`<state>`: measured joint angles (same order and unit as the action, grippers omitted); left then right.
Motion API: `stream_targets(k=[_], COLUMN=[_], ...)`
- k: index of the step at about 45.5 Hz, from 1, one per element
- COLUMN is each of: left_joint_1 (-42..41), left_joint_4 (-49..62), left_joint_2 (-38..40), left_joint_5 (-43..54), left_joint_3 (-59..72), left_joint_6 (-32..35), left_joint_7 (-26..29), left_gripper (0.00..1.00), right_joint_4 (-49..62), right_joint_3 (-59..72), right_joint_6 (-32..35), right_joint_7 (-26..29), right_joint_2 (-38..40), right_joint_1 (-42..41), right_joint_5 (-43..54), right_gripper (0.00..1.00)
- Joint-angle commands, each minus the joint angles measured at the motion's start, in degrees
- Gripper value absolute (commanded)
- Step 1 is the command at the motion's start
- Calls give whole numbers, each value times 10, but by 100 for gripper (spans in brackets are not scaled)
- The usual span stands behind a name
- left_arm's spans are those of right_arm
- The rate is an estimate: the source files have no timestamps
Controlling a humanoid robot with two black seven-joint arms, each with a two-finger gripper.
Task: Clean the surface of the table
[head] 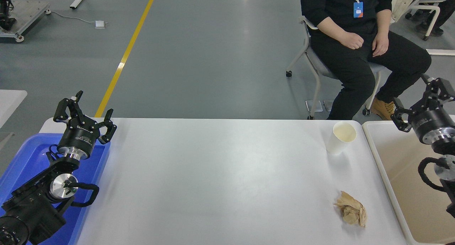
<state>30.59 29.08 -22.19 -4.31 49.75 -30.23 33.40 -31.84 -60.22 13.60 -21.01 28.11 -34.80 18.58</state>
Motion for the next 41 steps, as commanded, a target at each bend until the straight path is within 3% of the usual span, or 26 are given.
stream_targets(k=[1,29,41], left_joint_1=[0,0,0], left_joint_4=[0,0,0], left_joint_2=[0,0,0], left_joint_5=[0,0,0], left_joint_3=[0,0,0], left_joint_6=[0,0,0], left_joint_7=[0,0,0], left_gripper=[100,100,100], right_joint_4=[34,89,90], right_joint_3=[-4,12,132], right_joint_6=[0,-1,-2], right_joint_7=[0,0,-1], right_joint_2=[1,-28,-8], right_joint_1=[-17,-49,-95], right_joint_5=[-24,-42,-33], right_gripper=[99,99,99])
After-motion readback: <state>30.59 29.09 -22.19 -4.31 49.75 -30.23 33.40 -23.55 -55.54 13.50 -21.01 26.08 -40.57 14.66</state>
